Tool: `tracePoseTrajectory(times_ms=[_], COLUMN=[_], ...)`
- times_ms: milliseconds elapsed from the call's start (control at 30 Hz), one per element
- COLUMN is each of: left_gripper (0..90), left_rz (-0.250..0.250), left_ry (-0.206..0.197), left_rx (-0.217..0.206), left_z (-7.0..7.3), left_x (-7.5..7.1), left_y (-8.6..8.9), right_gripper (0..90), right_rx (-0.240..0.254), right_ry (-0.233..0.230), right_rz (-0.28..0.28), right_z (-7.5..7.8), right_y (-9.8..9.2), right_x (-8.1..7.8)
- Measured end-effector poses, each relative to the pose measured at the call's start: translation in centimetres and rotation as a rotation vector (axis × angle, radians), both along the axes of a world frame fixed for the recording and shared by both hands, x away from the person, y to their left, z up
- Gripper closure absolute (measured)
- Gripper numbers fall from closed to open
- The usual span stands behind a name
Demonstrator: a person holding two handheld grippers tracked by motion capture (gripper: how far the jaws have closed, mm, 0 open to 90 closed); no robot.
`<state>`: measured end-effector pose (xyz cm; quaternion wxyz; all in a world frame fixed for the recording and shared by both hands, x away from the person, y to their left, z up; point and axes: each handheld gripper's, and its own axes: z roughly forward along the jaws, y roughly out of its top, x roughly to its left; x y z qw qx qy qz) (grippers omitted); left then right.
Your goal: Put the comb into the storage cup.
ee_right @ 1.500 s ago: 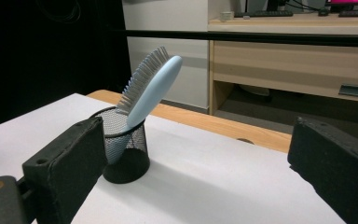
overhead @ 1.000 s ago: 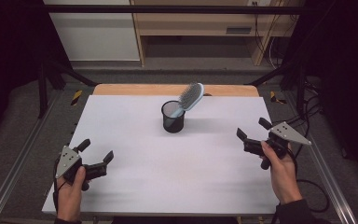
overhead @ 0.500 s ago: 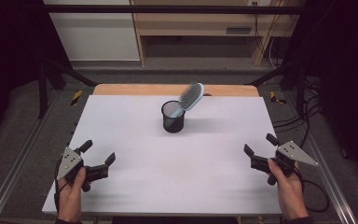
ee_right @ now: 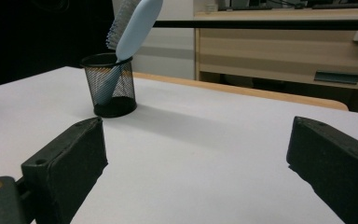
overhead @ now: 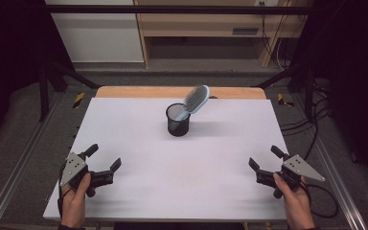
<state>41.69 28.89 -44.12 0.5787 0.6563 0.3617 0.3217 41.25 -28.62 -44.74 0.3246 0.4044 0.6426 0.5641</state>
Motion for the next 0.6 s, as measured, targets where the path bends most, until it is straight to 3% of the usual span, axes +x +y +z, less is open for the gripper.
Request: tracePoseTrajectory(times_ms=[600], left_gripper=[1.3], left_rz=[-0.019], left_ry=[-0.024], left_rx=[-0.01], left_z=[0.3], left_x=[-0.2], left_y=[-0.2], right_gripper=[4.8], right_rx=[-0.025], right_ry=[0.037], right_rz=[0.112], right_z=[-1.2], right_y=[2.6], right_x=[0.8])
